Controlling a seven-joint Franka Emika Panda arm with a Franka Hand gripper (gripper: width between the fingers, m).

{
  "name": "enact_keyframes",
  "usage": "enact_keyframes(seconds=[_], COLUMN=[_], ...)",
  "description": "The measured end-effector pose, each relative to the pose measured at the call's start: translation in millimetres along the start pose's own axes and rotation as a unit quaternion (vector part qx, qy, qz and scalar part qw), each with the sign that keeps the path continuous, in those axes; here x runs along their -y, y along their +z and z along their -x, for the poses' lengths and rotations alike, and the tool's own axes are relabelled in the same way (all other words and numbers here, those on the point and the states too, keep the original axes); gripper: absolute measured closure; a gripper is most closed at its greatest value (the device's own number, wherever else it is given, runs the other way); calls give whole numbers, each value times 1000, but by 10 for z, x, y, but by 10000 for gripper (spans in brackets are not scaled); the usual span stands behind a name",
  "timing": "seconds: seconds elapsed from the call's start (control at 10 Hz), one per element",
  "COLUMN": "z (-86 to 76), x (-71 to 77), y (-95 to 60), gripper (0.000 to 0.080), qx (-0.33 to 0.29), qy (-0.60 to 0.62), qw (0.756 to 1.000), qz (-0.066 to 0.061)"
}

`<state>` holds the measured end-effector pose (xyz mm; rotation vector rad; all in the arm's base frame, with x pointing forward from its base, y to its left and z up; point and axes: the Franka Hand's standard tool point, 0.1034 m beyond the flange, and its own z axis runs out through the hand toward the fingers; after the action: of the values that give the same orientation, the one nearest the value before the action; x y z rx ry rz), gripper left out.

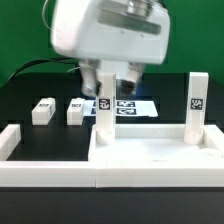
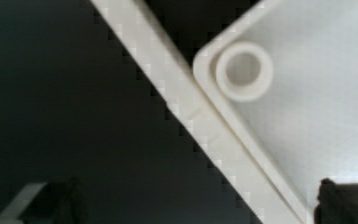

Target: Assemble desk

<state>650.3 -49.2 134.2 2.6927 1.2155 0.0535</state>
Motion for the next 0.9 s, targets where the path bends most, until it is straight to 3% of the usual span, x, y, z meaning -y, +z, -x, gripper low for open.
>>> enact_keyframes(seconds=[0.2, 0.3, 0.4, 0.5, 0.8, 0.9], z=[756, 1026, 1258, 1295, 1270, 1283], x=[-89, -133, -90, -54, -31, -23], y=[-136, -114, -56, -5, 4, 23], gripper=[151, 151, 151, 151, 151, 151], qx=[7, 14, 31, 26, 35, 34], qy=[87, 141, 207, 241, 323, 352], qw=[995, 988, 974, 967, 942, 931], qz=[-41, -61, -90, -80, -79, -85])
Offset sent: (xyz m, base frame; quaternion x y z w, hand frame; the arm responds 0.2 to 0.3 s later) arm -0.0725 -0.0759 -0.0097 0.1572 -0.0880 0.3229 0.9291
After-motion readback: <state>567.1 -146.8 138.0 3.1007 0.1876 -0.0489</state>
